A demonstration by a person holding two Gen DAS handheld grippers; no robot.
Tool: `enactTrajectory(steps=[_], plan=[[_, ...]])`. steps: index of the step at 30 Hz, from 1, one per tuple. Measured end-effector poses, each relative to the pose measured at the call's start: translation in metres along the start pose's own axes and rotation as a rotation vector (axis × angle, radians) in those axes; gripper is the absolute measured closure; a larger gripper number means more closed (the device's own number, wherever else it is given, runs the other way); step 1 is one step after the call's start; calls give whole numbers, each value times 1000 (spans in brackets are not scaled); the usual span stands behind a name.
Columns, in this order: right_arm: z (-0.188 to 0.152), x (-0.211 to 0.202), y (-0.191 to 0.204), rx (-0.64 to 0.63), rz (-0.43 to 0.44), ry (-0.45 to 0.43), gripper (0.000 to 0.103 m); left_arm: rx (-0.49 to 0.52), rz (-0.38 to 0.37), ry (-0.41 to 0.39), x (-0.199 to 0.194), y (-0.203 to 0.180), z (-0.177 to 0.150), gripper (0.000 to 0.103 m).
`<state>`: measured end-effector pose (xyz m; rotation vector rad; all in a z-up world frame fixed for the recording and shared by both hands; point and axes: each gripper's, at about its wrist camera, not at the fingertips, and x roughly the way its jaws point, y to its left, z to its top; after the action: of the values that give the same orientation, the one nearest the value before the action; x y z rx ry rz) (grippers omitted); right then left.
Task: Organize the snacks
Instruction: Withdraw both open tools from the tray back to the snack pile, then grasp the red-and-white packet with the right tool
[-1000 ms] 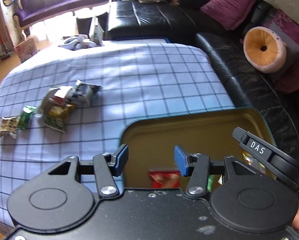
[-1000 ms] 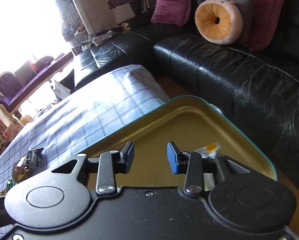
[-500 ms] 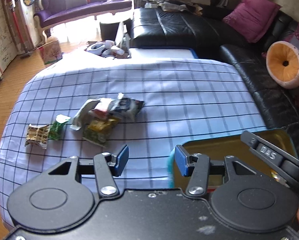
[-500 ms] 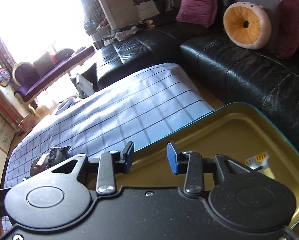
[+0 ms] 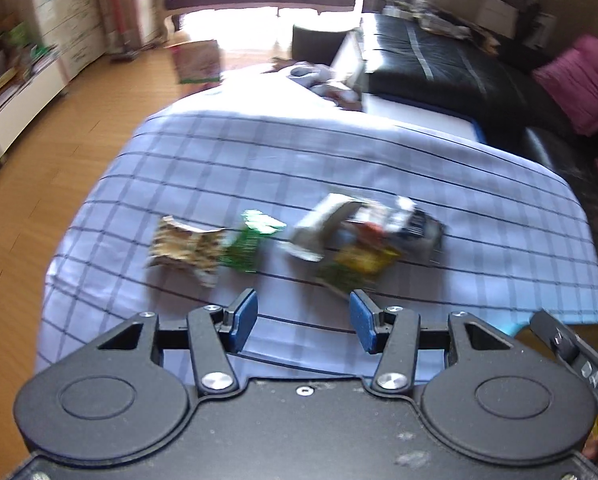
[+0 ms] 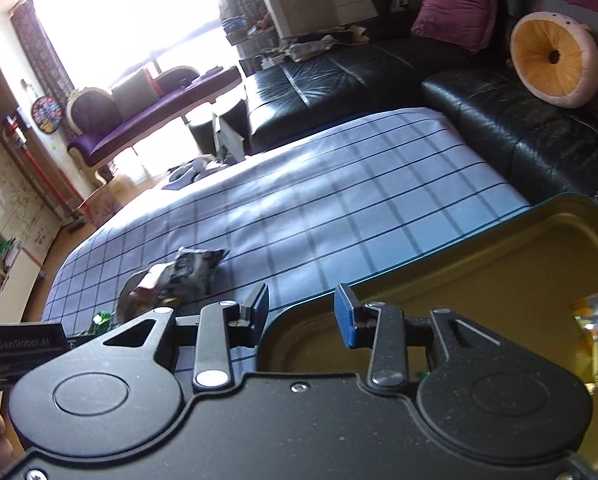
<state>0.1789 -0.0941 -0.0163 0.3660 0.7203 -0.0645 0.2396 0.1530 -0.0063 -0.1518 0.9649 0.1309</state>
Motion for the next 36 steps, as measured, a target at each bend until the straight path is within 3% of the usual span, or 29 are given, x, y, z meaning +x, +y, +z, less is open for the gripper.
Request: enactTrajectory(steps=[10, 16, 23, 31, 36], plan=[[-14, 9, 34, -90, 24, 24, 56, -130, 66, 47, 16, 59, 11, 51], [-16, 7, 42, -102, 41, 6, 56, -150, 140, 34, 18, 80, 12, 51], [-23, 5, 54, -139, 75, 10, 56, -200, 54, 100, 25, 91, 11, 52], [-30, 10, 53, -102, 136, 78, 57, -235, 34, 147, 30, 100, 9, 52], [-22, 16, 56, -40, 182, 117, 59, -299, 82, 120, 25, 121, 9, 52]])
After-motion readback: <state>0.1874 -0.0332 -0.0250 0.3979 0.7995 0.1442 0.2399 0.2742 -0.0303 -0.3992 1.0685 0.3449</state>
